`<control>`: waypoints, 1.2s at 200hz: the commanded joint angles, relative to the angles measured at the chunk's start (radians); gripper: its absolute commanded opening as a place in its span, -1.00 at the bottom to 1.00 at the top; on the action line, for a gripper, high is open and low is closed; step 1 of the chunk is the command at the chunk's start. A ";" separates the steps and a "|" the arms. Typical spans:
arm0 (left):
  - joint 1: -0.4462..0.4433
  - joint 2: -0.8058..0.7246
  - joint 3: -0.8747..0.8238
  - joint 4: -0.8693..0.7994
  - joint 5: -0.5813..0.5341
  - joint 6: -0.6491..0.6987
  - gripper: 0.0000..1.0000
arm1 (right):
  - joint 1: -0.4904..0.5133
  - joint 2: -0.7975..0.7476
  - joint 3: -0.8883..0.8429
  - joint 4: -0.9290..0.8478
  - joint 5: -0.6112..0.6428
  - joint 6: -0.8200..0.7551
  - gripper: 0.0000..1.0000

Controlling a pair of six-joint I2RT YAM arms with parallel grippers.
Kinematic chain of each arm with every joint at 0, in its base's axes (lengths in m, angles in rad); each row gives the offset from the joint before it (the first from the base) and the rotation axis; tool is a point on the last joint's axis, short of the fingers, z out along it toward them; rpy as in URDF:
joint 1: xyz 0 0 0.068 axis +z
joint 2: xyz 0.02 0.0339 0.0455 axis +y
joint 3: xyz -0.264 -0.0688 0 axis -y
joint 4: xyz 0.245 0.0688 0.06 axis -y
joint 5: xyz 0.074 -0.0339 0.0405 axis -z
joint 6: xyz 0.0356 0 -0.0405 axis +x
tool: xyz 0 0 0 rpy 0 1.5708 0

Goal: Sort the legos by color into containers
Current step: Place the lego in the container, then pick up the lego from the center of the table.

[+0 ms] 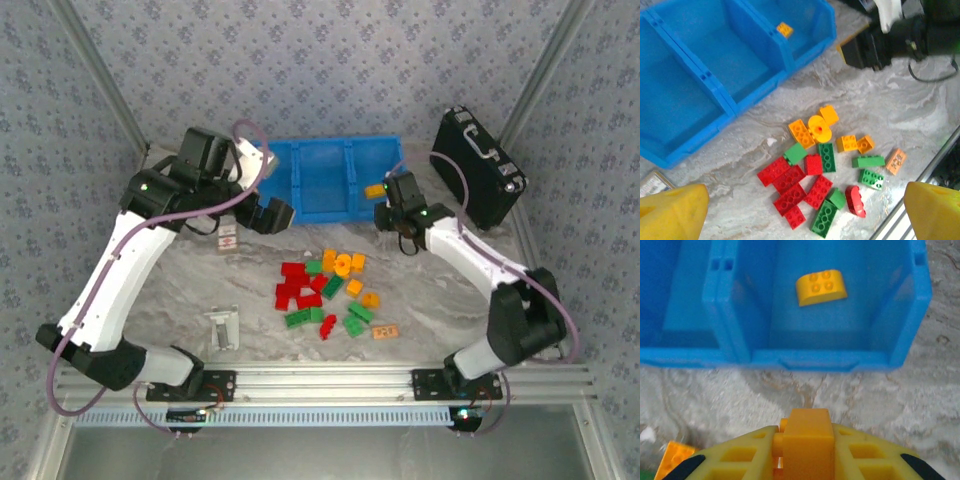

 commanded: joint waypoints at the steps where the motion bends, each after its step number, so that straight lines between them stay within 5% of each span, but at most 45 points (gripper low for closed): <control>1: -0.028 -0.018 -0.036 -0.028 0.002 0.004 1.00 | -0.028 0.106 0.097 0.066 -0.011 -0.057 -0.41; 65: -0.036 -0.008 -0.039 -0.024 -0.004 0.017 1.00 | -0.086 0.360 0.310 0.164 0.001 -0.039 -0.42; 109: -0.041 0.030 -0.021 -0.029 0.009 0.004 1.00 | -0.103 0.462 0.379 0.192 -0.046 -0.016 -0.06; 132: -0.048 0.038 -0.017 -0.021 -0.002 0.005 1.00 | -0.102 0.430 0.339 0.208 -0.032 0.002 0.36; 202: -0.049 0.056 -0.045 0.009 -0.003 0.016 1.00 | 0.030 0.148 0.057 0.104 -0.073 0.022 0.34; 240: -0.048 0.066 -0.045 0.016 0.004 0.016 1.00 | 0.090 0.121 -0.047 0.043 -0.137 0.134 0.31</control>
